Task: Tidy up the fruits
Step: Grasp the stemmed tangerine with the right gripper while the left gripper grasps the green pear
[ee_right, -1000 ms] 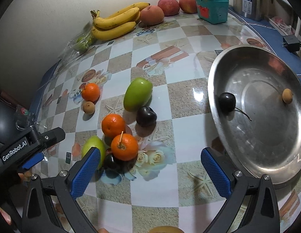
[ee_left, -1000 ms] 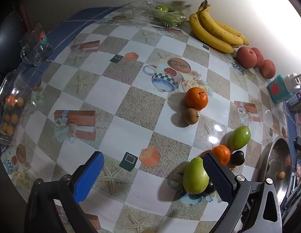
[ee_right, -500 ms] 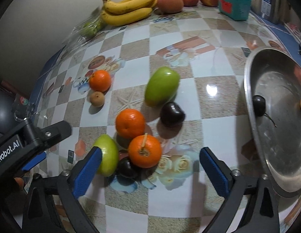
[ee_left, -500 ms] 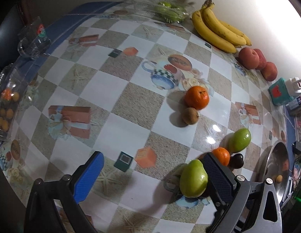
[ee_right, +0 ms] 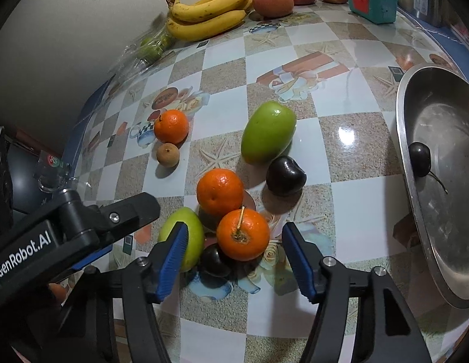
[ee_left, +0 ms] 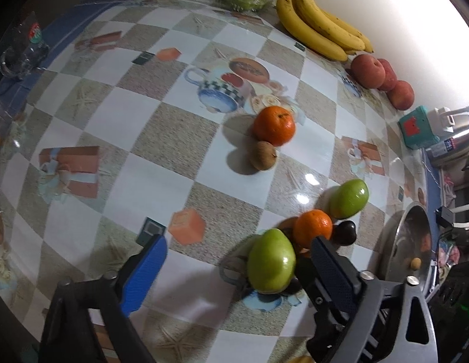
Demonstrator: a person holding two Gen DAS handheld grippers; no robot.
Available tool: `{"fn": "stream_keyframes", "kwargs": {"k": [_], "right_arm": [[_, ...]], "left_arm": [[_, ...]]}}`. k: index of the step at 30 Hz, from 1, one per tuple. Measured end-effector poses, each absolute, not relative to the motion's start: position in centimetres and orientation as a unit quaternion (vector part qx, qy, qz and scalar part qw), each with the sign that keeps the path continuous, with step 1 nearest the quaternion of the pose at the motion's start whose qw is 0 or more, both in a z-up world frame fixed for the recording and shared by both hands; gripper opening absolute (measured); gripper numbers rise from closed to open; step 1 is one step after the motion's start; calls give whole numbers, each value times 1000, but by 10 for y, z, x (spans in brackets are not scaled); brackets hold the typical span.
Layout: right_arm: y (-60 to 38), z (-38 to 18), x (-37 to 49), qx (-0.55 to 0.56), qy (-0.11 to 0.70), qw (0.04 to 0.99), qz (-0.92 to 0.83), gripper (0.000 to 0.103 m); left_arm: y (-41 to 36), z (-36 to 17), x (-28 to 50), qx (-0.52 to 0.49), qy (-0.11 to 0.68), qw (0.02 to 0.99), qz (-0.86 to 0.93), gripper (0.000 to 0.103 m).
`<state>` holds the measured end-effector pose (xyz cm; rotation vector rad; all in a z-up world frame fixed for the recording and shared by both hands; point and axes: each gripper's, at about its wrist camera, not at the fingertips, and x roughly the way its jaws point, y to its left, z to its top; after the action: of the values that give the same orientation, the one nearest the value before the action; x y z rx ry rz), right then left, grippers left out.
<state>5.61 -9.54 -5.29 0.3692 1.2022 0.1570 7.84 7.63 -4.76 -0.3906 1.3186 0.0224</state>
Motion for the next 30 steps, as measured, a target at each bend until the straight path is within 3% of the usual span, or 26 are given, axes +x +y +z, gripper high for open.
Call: {"fn": "stream_keyframes", "kwargs": {"k": [4,7,14,22,28,30], "right_arm": [[-97,-55,56,175,567,802,73,60],[-98,-56,55,174,567,802,70,51],[-103,-58,56,190,568,797,71,38],[-118,-46,48,217,559,797,64,38],[-129,-40,41,230,558,795,57,38],[-134,-40,40,236,559,793,52,38]], "left_arm": [[69,-54,79,-190,620,761,-11,81],[65,-55,79,-192,621,759,-19,74],[63,-55,80,-191,623,759,-23,73],[63,-52,77,-185,620,762,-28,67],[56,-55,76,-170,626,761,-32,53],[54,-56,76,-164,628,760,-33,53]]}}
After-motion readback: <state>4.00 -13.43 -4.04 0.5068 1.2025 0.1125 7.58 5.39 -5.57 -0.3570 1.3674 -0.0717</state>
